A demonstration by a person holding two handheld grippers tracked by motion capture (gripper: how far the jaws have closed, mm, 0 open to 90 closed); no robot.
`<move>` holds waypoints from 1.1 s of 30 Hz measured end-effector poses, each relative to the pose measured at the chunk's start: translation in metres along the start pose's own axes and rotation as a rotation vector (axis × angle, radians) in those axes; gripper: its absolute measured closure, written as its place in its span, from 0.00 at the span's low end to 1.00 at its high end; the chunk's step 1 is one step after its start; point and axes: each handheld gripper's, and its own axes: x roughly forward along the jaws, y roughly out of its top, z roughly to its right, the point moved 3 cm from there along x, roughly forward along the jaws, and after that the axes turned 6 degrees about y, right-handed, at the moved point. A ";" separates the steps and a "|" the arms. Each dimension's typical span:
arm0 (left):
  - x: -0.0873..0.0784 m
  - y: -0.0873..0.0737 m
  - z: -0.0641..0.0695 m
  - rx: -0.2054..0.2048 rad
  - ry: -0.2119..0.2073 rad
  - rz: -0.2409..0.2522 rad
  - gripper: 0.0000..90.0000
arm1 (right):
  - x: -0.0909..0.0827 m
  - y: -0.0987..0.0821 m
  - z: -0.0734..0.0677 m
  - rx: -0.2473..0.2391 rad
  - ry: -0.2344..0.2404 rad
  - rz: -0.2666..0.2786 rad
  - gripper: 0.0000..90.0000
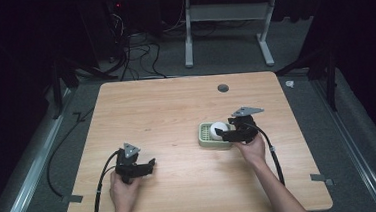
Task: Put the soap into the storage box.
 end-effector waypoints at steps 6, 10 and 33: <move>0.000 0.000 0.000 0.000 0.000 0.000 0.19 | -0.011 0.003 0.000 0.009 -0.002 0.037 0.33; 0.000 0.000 0.000 0.000 0.000 0.000 0.19 | -0.017 0.004 0.001 0.014 0.001 0.046 0.33; 0.000 0.000 0.000 0.000 0.000 0.000 0.19 | -0.042 0.004 0.007 0.021 -0.017 0.076 0.34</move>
